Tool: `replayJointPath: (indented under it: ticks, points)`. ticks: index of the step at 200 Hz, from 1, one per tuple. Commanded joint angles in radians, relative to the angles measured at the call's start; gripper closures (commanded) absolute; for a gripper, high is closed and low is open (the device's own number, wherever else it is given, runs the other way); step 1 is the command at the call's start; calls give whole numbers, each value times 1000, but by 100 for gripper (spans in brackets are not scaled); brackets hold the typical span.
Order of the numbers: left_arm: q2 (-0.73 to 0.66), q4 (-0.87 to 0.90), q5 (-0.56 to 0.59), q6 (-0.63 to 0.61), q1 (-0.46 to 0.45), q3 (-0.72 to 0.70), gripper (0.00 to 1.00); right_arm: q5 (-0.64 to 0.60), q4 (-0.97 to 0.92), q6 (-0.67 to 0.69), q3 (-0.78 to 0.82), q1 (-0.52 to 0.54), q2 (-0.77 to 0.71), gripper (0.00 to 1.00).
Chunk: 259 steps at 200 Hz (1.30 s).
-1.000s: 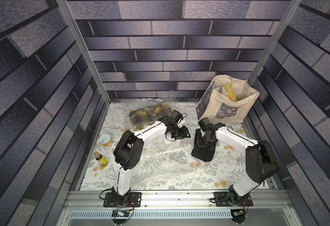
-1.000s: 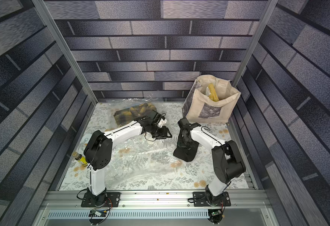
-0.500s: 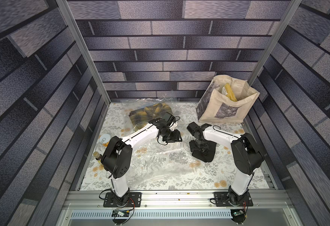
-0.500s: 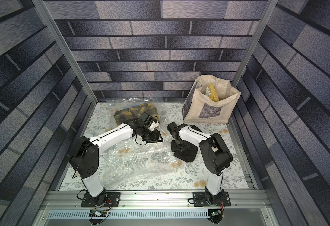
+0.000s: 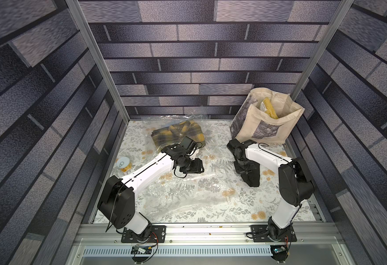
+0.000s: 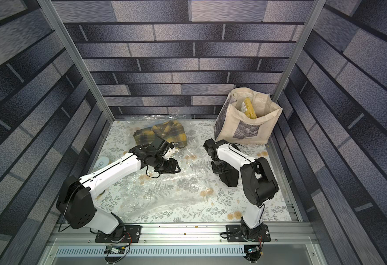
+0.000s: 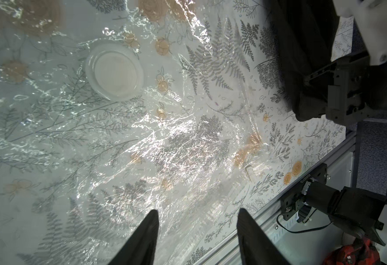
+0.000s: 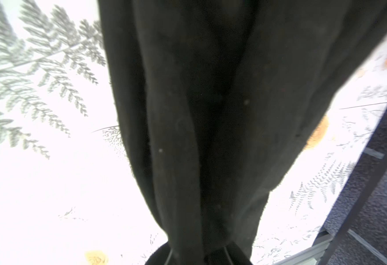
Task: Place the folded shirt into the vacuum bag
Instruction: Pick up the shirt from the center of the board, then adjust the vacuum bag at the center of the board.
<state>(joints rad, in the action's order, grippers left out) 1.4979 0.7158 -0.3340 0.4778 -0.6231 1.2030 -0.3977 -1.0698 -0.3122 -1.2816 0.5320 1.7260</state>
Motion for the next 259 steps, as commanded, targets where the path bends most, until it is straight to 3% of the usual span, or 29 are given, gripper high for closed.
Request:
replayJointPath:
  ticks: [1,27,43,66,103,137,177,259]
  points:
    - [-74,59,82,-23,1,-28,40,-65,-108,30,-97,113,-119,100]
    - [-120,51,112,10,37,-66,40,-105,-159,25,-217,250,-140,100]
    - [-152,50,145,38,67,-86,40,0,-92,-2,-241,291,-129,100]
    - [-200,45,178,70,106,-114,40,171,87,-87,-186,328,-64,100]
    - [-227,50,189,74,114,-121,40,160,200,-160,-181,327,138,100]
    - [-242,52,203,71,84,-124,40,215,179,-153,-196,271,333,100]
    - [-249,45,230,76,19,-119,40,235,146,-128,-186,148,364,100]
    - [-155,120,333,17,-261,-58,27,204,41,-86,-412,-21,548,100]
